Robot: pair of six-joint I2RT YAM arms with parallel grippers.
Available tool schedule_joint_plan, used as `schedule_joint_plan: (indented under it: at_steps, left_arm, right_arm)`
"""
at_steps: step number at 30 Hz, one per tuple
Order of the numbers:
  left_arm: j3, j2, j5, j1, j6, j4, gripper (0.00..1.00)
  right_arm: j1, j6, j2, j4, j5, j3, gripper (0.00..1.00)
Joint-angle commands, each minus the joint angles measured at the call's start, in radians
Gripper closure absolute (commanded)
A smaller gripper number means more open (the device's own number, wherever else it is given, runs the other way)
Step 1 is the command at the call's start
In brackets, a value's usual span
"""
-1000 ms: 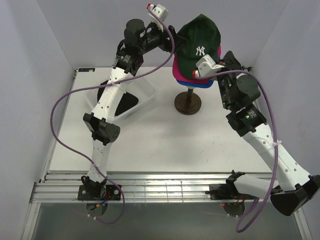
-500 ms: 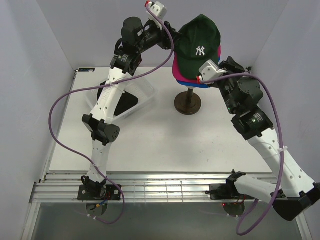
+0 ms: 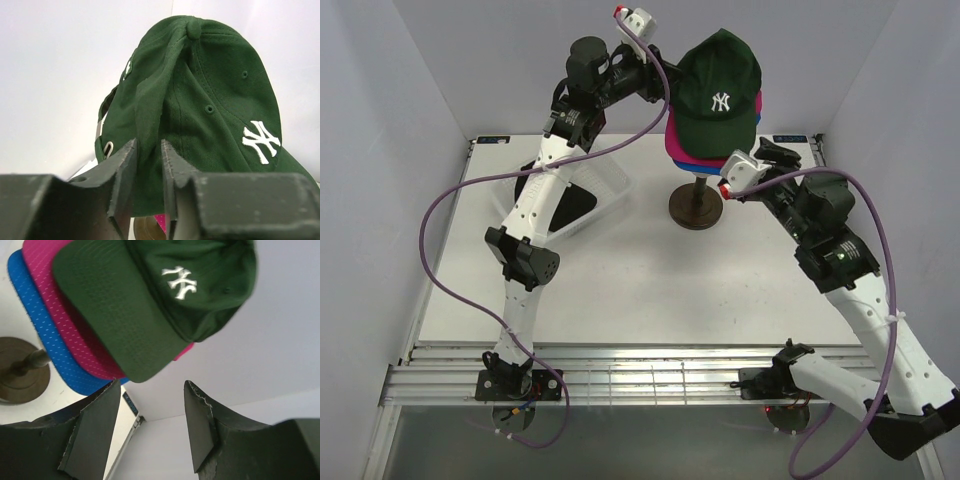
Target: Stack the hats
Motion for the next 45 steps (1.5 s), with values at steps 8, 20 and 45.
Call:
schedule_joint_plan:
  at_steps: [8,20,45]
  left_arm:
    - [-0.010,-0.019,0.011,-0.008,-0.004,0.005,0.56]
    - [-0.016,-0.031,-0.001,-0.011,0.005,-0.008,0.59]
    - [0.001,-0.025,-0.003,-0.009,0.005,-0.018,0.58]
  right_arm:
    - [-0.042,0.033,0.058,-0.018,-0.170,0.040,0.41]
    - [-0.084,0.084,0.009,-0.008,-0.240,0.063,0.34]
    - [-0.081,-0.175,0.003,0.268,-0.192,-0.136,0.37]
